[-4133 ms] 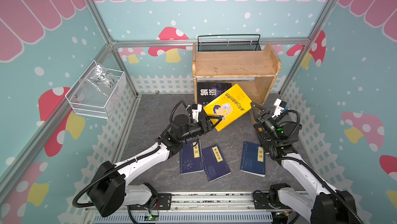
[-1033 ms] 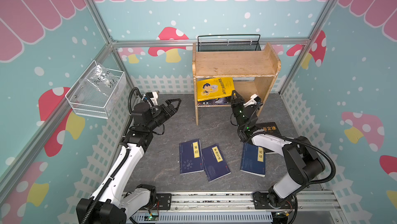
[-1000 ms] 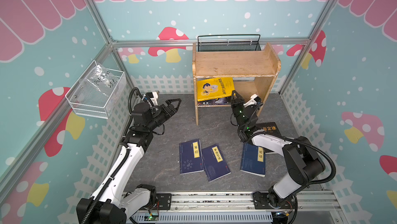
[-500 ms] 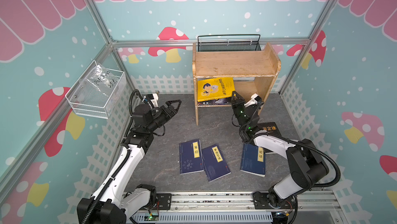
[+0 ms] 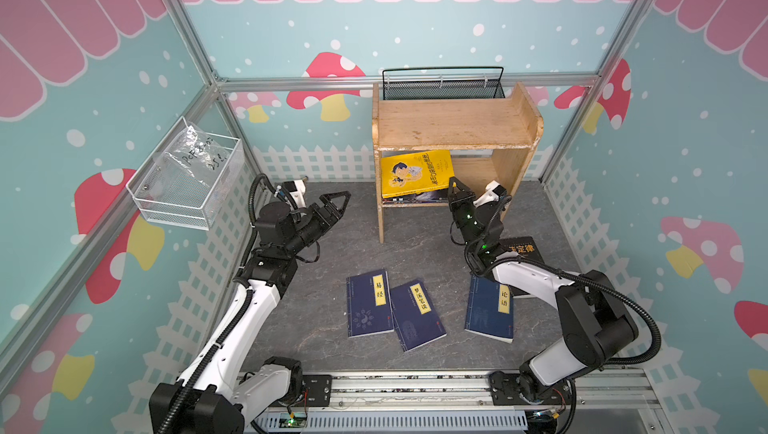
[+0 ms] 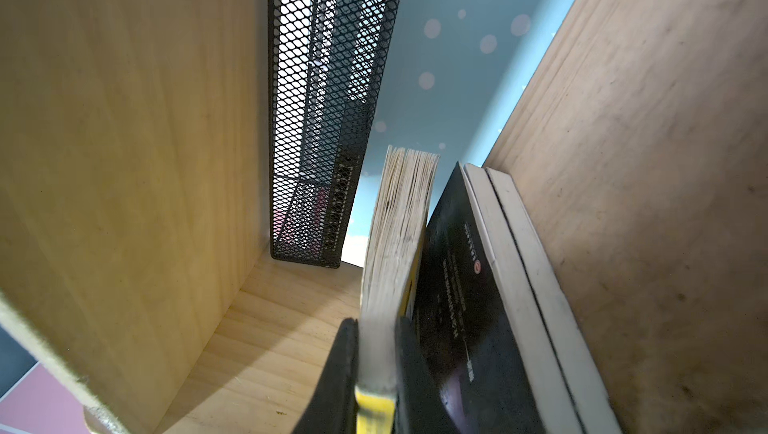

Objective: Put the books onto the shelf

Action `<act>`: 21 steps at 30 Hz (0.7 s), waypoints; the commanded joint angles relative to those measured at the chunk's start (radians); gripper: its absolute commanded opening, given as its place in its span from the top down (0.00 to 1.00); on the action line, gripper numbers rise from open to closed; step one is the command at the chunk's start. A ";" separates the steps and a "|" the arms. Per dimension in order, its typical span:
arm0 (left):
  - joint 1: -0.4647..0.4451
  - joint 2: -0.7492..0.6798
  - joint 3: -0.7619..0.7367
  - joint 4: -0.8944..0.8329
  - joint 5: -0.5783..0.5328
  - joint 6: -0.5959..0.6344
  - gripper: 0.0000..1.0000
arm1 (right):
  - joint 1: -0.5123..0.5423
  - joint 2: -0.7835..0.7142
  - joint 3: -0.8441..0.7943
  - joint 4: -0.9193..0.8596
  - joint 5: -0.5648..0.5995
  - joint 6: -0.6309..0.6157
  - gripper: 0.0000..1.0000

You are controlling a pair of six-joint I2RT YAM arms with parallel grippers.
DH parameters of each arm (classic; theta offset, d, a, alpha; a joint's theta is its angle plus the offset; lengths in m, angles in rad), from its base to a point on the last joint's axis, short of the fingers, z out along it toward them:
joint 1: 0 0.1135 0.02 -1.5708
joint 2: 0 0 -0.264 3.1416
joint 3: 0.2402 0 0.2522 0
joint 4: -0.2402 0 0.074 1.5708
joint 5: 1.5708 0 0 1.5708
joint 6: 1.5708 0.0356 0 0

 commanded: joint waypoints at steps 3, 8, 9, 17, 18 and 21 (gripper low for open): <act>0.007 0.013 -0.018 0.028 0.013 -0.016 0.08 | 0.008 0.000 -0.004 -0.016 -0.052 0.002 1.00; 0.007 0.036 -0.023 0.051 0.030 -0.029 0.08 | 0.009 -0.017 -0.015 -0.041 -0.051 -0.008 0.93; 0.008 0.040 -0.025 0.062 0.032 -0.035 0.08 | 0.008 -0.022 -0.016 -0.057 -0.051 -0.013 0.93; 0.008 0.085 -0.028 0.135 0.062 -0.071 0.08 | 0.009 -0.044 -0.018 -0.115 -0.053 -0.049 0.75; 0.007 0.090 -0.031 0.146 0.065 -0.075 0.08 | 0.009 -0.047 -0.011 -0.130 -0.052 -0.058 0.71; 0.007 0.103 -0.036 0.166 0.076 -0.085 0.08 | 0.008 -0.055 0.006 -0.180 -0.046 -0.095 0.61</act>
